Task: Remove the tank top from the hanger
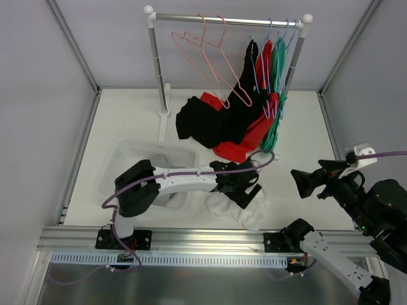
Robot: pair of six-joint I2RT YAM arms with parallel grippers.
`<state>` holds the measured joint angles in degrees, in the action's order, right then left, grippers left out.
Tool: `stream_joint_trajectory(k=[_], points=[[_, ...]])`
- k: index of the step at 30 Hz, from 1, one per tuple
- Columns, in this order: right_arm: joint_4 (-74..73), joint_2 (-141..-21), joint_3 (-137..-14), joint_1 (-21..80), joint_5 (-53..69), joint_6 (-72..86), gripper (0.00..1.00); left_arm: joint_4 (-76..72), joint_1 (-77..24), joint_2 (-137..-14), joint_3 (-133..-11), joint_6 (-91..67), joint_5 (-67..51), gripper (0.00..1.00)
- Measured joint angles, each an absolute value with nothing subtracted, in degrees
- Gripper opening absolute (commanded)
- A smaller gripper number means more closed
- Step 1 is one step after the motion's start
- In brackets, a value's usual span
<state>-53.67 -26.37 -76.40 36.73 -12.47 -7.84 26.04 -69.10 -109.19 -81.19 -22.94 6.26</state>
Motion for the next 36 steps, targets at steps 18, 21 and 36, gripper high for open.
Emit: stream_joint_trajectory(k=[18,21,36], points=[[-56.2,-25.7,-72.6,36.7,-7.1,-8.5,0.99,25.3,-73.5,-113.4,-81.0,-26.2,7.1,0.00],[-56.0,-25.1,-72.3,36.7,-7.2,-8.6,1.00,26.9,-73.5,-106.4,-79.2,-26.0,10.2,0.00],[-54.6,-23.6,-70.6,36.7,-7.7,-8.7,1.00,40.1,-58.8,-73.2,-82.8,-26.2,27.8,0.00]])
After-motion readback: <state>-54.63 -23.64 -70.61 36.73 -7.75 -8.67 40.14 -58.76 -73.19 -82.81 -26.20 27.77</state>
